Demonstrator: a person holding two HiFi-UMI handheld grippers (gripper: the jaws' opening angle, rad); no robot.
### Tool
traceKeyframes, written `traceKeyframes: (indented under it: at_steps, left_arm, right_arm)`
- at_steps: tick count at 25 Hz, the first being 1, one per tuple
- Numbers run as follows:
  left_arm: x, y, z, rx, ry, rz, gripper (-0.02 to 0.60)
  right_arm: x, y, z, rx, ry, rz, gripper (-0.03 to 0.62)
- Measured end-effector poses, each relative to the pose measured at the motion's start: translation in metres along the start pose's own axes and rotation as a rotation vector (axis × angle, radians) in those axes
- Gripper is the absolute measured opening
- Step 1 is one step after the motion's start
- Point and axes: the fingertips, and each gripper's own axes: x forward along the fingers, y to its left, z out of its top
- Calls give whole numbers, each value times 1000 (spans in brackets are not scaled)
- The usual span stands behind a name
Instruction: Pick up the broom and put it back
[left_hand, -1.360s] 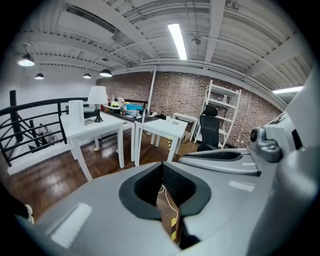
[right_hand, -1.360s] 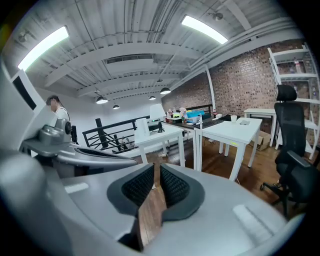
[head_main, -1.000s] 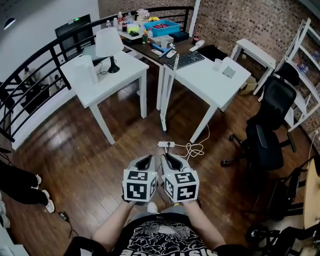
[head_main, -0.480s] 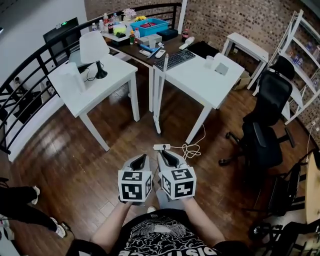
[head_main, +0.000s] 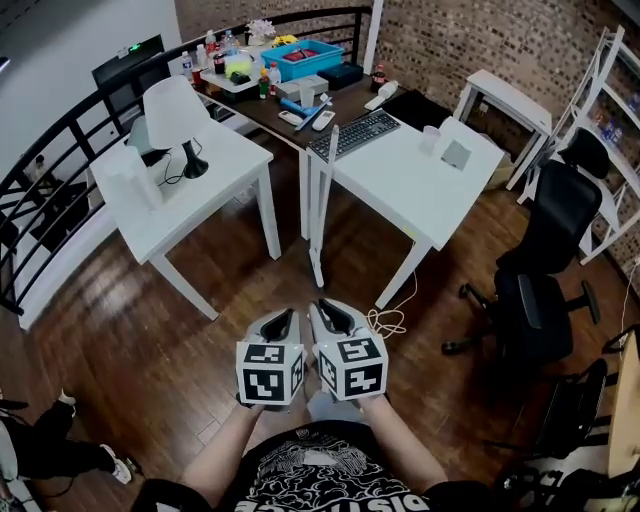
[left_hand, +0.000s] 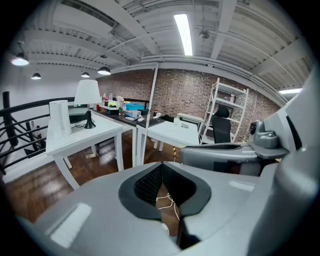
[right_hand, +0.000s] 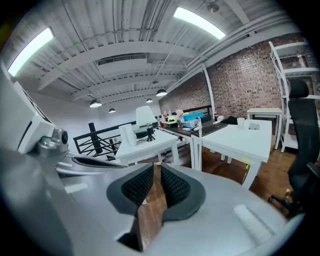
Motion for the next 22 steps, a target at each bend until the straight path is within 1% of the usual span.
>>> traceKeyframes:
  at_steps: [8, 12, 17, 22]
  left_arm:
    - [74, 4, 48, -22, 20, 29, 9]
    - [106, -1, 71, -18, 9, 40, 9]
    - [132, -4, 93, -15, -6, 61, 9]
    - [147, -6, 101, -19, -7, 72, 9]
  right_arm:
    - [52, -58, 36, 4, 15, 30, 43]
    - [70, -87, 51, 11, 4, 42, 43]
    - [83, -114, 70, 12, -19, 59, 51]
    - [92, -132, 79, 15, -30, 64, 51]
